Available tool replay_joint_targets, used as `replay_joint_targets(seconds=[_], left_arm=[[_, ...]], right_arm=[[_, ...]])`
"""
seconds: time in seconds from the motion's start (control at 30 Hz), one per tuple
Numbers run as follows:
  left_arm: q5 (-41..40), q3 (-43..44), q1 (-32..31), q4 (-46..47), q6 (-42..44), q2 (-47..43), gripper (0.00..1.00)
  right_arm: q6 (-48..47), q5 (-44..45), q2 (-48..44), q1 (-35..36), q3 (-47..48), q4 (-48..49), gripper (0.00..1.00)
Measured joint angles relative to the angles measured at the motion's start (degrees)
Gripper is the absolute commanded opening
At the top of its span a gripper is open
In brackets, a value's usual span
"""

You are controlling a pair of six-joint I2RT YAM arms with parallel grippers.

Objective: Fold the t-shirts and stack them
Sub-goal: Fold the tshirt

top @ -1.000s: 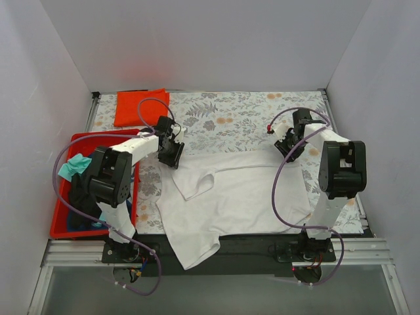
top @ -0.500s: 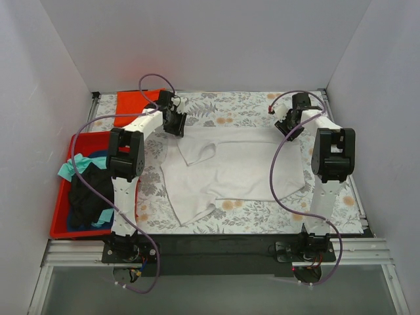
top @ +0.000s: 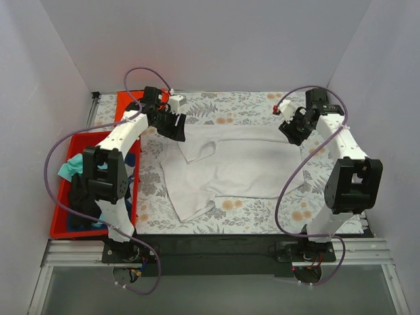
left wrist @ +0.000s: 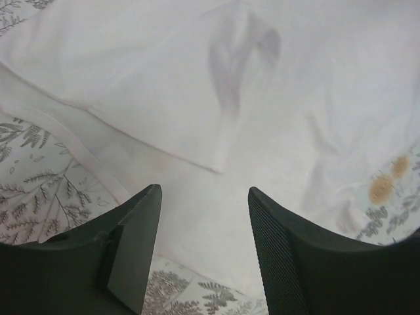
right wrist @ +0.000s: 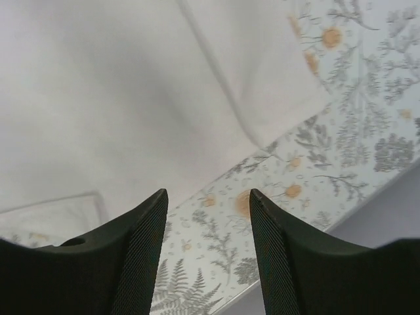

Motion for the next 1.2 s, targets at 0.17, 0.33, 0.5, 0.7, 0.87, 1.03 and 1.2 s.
replay_joint_targets(seconds=[0.17, 0.33, 0.5, 0.7, 0.87, 1.03, 1.2], left_arm=[[4.26, -10.29, -0.07, -2.4, 2.6, -12.79, 0.56], [7.21, -19.15, -0.39, -6.49, 5.44, -15.96, 0.56], [8.26, -23.15, -0.39, -9.18, 5.79, -15.98, 0.56], [8.09, -23.19, -0.39, -9.11, 5.6, -16.2, 0.56], [6.62, -23.3, -0.39, -7.39, 4.26, -16.15, 0.54], [5.66, -23.52, -0.39, -6.14, 3.39, -15.56, 0.54], [4.81, -23.56, -0.39, -5.33, 3.13, -15.5, 0.54]], right_arm=[[-2.14, -1.53, -4.72, 2.58, -10.23, -5.57, 0.56], [-3.56, -0.09, -3.63, 6.64, -17.25, -8.83, 0.54], [-4.79, 2.29, -2.73, 9.33, -17.55, -8.0, 0.54], [-5.03, 5.6, 1.55, 10.64, -17.46, -7.26, 0.5], [-5.07, 8.04, 2.36, 10.62, -17.49, -7.23, 0.44], [-5.11, 9.46, 1.86, 10.62, -19.02, -7.3, 0.26], [-5.42, 10.32, -0.04, 10.62, -21.27, -7.76, 0.02]])
